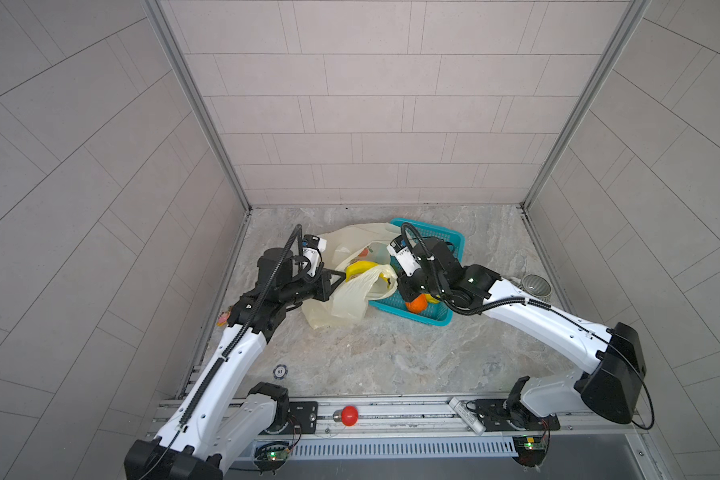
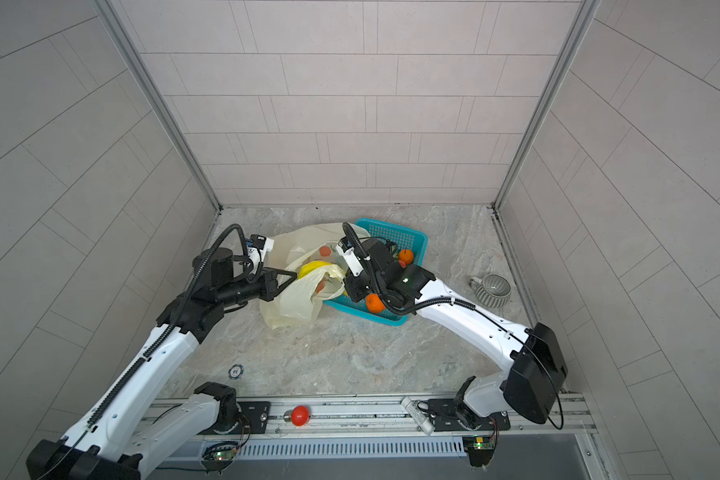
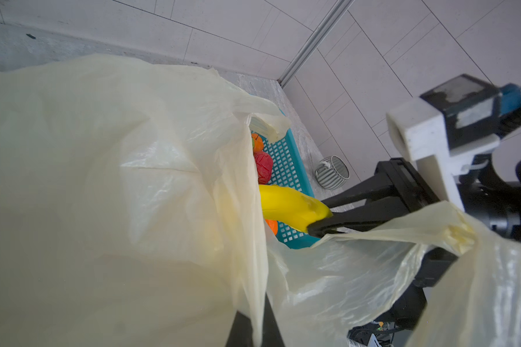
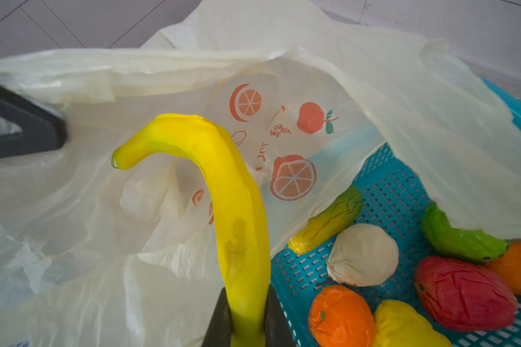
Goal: Place the fruits into the plastic bag
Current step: 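Carry the banana with the right gripper into the bag's opening held by the left gripper, then lower the banana into the bag and open the right gripper, then withdraw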
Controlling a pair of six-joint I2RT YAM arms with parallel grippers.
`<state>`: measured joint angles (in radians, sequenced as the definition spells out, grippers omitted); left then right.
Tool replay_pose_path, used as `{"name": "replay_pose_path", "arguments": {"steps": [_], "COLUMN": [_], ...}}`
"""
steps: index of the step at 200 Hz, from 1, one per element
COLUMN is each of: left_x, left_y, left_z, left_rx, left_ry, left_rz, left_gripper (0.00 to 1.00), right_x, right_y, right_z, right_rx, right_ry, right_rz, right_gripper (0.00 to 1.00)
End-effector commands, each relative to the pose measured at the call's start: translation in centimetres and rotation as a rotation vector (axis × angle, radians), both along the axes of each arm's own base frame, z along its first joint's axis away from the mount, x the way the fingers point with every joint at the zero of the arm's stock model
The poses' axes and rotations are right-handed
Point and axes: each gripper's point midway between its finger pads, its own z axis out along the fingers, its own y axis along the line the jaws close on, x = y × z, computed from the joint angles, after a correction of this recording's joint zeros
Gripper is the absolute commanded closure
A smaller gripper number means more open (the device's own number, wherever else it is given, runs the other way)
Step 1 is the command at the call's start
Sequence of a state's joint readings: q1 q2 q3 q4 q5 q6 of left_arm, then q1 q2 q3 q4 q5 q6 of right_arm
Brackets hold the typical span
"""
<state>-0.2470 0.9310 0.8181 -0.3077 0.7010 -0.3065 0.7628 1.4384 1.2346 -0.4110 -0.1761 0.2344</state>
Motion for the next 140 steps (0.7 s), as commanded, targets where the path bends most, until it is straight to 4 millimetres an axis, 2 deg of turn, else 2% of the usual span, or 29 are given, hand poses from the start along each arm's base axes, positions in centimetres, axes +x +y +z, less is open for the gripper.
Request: {"name": "replay_pose_path", "arguments": {"steps": [1,27,55,106,140], "left_x": [-1.0,-1.8,-2.4,-3.4,-3.2], "left_y": [-0.8,-1.0,-0.9,-1.4,-1.4], "left_z": [0.5,0.1,-0.4,-0.5,-0.4], "left_rx": [0.009,0.029,0.042,0.046,0.053], "left_ry": [-0.086,-0.123,-0.146,-0.182,-0.198], "left_rz": [-0.079,-0.115,-0.133,-0.192,-0.183], "left_gripper": [1.0,1.0,1.0,1.0,1.0], "right_x": [2.0,3.9,5.2,5.7,5.0], "right_y": [0.9,1.4,1.4,2.3,4.0], "right_z": [1.4,1.2,1.4,1.7,1.3], "right_rx": [0.001,0.012,0.015,0.024,0.065], "right_ry": [-0.065,-0.073,-0.085,-0.109,-0.079], "right_rz": [0.019,0.021,0.035,0.082,0.125], "right_gripper": [0.89,0.89,0.89,0.88,0.88]}}
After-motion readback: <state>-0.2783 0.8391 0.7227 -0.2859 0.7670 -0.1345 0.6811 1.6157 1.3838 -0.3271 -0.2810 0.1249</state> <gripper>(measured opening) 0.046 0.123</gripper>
